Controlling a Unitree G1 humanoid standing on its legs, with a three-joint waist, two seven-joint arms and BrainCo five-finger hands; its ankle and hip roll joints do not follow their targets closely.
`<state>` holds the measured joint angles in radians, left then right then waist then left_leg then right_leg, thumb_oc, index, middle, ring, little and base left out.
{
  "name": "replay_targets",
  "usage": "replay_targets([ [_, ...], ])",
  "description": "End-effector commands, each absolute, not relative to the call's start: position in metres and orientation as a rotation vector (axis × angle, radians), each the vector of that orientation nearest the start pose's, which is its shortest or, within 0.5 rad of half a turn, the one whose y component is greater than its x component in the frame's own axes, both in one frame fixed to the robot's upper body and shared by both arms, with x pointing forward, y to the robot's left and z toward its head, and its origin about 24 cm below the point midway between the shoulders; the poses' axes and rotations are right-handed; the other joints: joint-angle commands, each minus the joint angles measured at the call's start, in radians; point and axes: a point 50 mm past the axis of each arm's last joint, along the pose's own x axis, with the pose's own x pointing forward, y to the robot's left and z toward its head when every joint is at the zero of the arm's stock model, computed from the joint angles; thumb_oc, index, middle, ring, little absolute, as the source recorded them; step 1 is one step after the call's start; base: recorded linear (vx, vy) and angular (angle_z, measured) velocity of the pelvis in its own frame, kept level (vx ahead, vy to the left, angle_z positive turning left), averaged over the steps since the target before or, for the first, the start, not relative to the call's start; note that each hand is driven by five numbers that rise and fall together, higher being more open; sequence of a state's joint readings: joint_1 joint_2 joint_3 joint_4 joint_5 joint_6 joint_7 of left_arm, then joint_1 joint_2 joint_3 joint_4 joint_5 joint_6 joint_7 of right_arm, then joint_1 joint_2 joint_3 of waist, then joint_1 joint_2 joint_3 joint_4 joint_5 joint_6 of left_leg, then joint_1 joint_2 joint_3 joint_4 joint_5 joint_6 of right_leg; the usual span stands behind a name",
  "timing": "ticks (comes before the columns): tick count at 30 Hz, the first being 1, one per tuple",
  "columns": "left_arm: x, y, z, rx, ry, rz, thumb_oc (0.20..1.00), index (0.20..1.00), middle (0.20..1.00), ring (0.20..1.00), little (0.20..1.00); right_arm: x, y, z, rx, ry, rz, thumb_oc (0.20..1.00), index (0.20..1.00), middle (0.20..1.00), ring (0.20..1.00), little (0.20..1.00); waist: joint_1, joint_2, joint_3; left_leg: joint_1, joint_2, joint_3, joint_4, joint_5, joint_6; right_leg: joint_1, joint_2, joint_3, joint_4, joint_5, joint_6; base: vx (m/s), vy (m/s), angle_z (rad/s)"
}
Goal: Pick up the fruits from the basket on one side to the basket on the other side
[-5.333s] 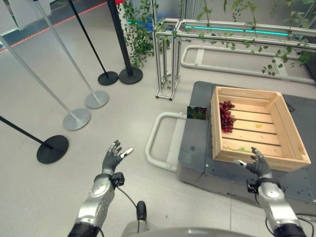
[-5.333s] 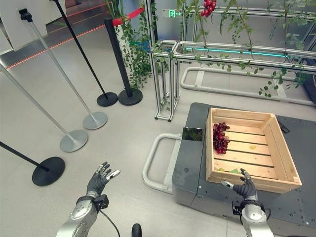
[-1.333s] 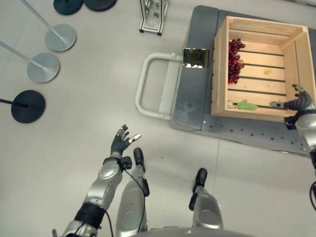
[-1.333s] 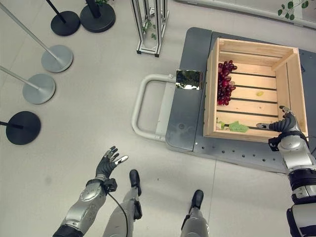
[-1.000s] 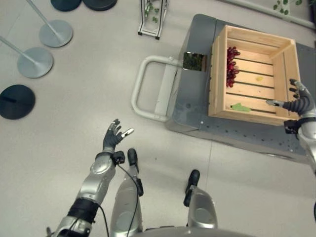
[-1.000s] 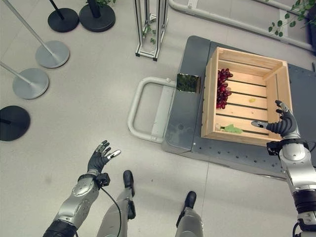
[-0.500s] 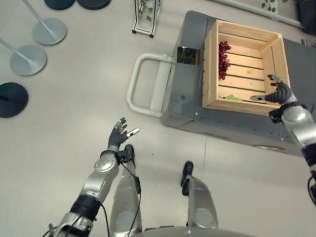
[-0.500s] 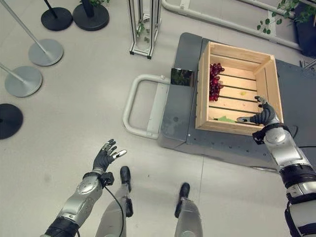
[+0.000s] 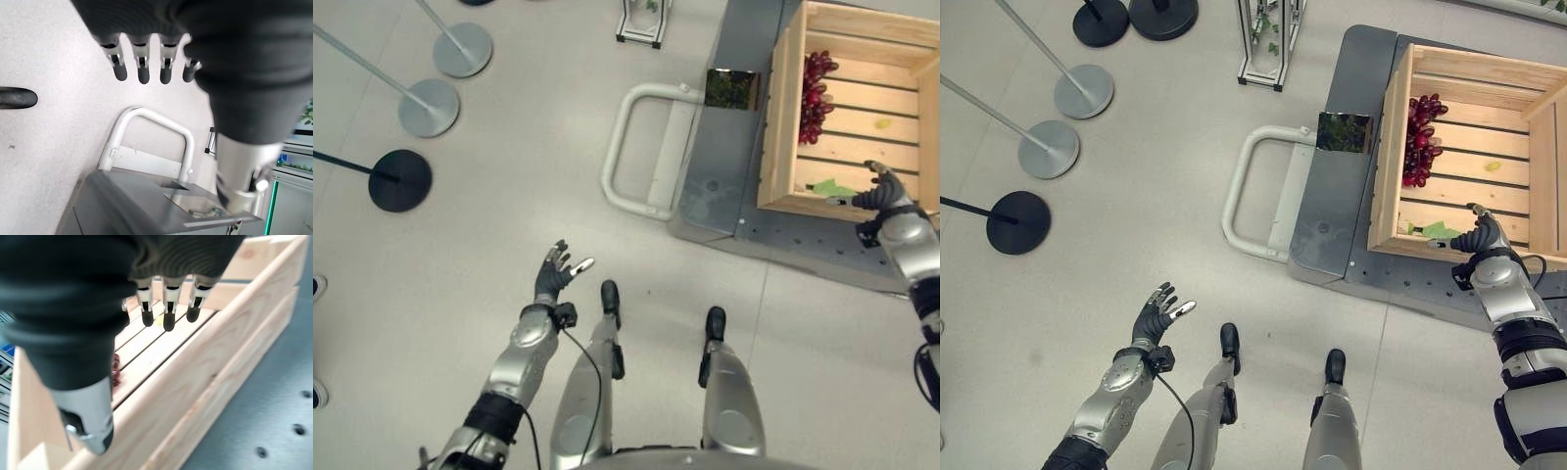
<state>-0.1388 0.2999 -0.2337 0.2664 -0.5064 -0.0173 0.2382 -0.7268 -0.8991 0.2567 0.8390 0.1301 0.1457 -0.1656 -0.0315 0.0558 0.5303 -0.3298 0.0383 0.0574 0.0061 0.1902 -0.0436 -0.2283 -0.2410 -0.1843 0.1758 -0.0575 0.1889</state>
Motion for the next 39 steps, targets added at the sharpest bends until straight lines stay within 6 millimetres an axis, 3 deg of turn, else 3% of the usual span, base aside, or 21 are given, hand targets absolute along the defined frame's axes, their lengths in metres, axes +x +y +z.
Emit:
replay_targets([
  [1,0.275,0.169,0.034,-0.193,0.088,0.061,1.000,1.000,1.000,1.000,1.000,0.346,-0.369,0.199,-0.820,0.121,-0.593,1.000,1.000,1.000,1.000,1.000,0.022,-0.041,-0.010,0.071,0.042,0.027,0.059,-0.164,-0.079,-0.106,0.041,-0.007,-0.088,0.115,-0.015,0.02,-0.124,0.09],
  [7,0.270,0.163,0.033,-0.196,0.086,0.030,1.000,1.000,1.000,1.000,1.000,0.343,-0.380,0.218,-0.827,0.106,-0.652,1.000,1.000,1.000,1.000,1.000,0.017,-0.018,-0.010,0.027,0.048,0.069,0.054,-0.137,-0.092,-0.126,0.040,-0.035,-0.101,0.112,-0.021,-0.02,-0.044,0.09],
  [15,0.269,0.162,0.035,-0.192,0.079,0.016,1.000,1.000,1.000,1.000,1.000,0.351,-0.383,0.251,-0.795,0.098,-0.714,1.000,1.000,1.000,1.000,1.000,0.038,-0.036,-0.010,-0.002,0.040,0.041,0.021,-0.120,-0.085,-0.172,0.061,-0.018,-0.108,0.128,-0.025,-0.03,-0.014,0.08],
  [22,0.267,0.163,0.036,-0.177,0.076,0.016,1.000,1.000,1.000,1.000,1.000,0.357,-0.376,0.261,-0.740,0.061,-0.726,1.000,1.000,1.000,1.000,1.000,0.055,-0.043,-0.010,-0.032,0.050,0.004,-0.003,-0.100,-0.088,-0.206,0.076,-0.015,-0.107,0.129,-0.026,0.01,-0.035,0.11],
  [26,0.269,0.168,0.034,-0.164,0.078,0.053,1.000,1.000,1.000,1.000,1.000,0.370,-0.349,0.253,-0.717,-0.023,-0.634,1.000,1.000,1.000,1.000,1.000,0.058,-0.047,-0.010,-0.025,0.058,-0.011,0.005,-0.112,-0.086,-0.225,0.093,0.008,-0.068,0.103,-0.039,0.07,-0.054,0.12],
  [28,0.269,0.174,0.032,-0.169,0.087,0.092,1.000,1.000,1.000,1.000,1.000,0.380,-0.320,0.245,-0.733,-0.084,-0.545,1.000,1.000,1.000,1.000,1.000,0.058,-0.059,-0.010,-0.015,0.064,-0.007,0.088,-0.166,-0.081,-0.204,0.104,0.020,-0.051,0.072,-0.051,0.12,-0.142,0.07],
  [30,0.270,0.175,0.032,-0.171,0.087,0.103,1.000,1.000,1.000,1.000,1.000,0.381,-0.313,0.244,-0.706,-0.113,-0.533,1.000,1.000,1.000,1.000,1.000,0.060,-0.069,-0.010,-0.025,0.058,-0.012,0.137,-0.178,-0.077,-0.197,0.105,0.024,-0.048,0.069,-0.055,0.06,-0.106,-0.18],
  [31,0.270,0.176,0.032,-0.180,0.088,0.114,1.000,1.000,1.000,1.000,1.000,0.382,-0.305,0.240,-0.725,-0.128,-0.500,1.000,1.000,1.000,1.000,1.000,0.057,-0.077,-0.010,-0.047,0.050,-0.010,0.233,-0.212,-0.072,-0.179,0.099,0.030,-0.043,0.049,-0.066,0.06,-0.100,-0.15],
  [32,0.270,0.175,0.030,-0.182,0.094,0.114,1.000,1.000,1.000,1.000,1.000,0.381,-0.304,0.238,-0.695,-0.138,-0.503,1.000,1.000,1.000,1.000,1.000,0.064,-0.075,-0.010,-0.076,0.052,-0.019,0.303,-0.195,-0.073,-0.161,0.101,0.031,-0.036,0.035,-0.074,0.09,-0.159,-0.13],
  [34,0.271,0.173,0.032,-0.187,0.090,0.109,1.000,1.000,1.000,1.000,1.000,0.382,-0.295,0.234,-0.673,-0.166,-0.478,1.000,1.000,1.000,1.000,1.000,0.077,-0.077,-0.010,-0.144,0.014,-0.087,0.488,-0.167,-0.082,-0.143,0.099,0.034,-0.024,0.008,-0.094,0.09,-0.121,0.00],
  [36,0.274,0.170,0.034,-0.189,0.089,0.107,1.000,1.000,1.000,1.000,1.000,0.383,-0.290,0.233,-0.626,-0.177,-0.483,1.000,1.000,1.000,1.000,1.000,0.075,-0.074,-0.010,-0.178,-0.005,-0.114,0.473,-0.161,-0.079,-0.124,0.101,0.050,-0.020,-0.006,-0.094,0.10,-0.009,0.01],
  [39,0.280,0.168,0.037,-0.190,0.080,0.106,1.000,1.000,1.000,1.000,1.000,0.381,-0.290,0.232,-0.595,-0.192,-0.491,1.000,1.000,1.000,1.000,1.000,0.080,-0.062,-0.010,-0.178,0.056,-0.118,0.320,-0.128,-0.090,-0.088,0.115,0.072,-0.001,-0.043,-0.089,0.19,0.071,-0.19],
])
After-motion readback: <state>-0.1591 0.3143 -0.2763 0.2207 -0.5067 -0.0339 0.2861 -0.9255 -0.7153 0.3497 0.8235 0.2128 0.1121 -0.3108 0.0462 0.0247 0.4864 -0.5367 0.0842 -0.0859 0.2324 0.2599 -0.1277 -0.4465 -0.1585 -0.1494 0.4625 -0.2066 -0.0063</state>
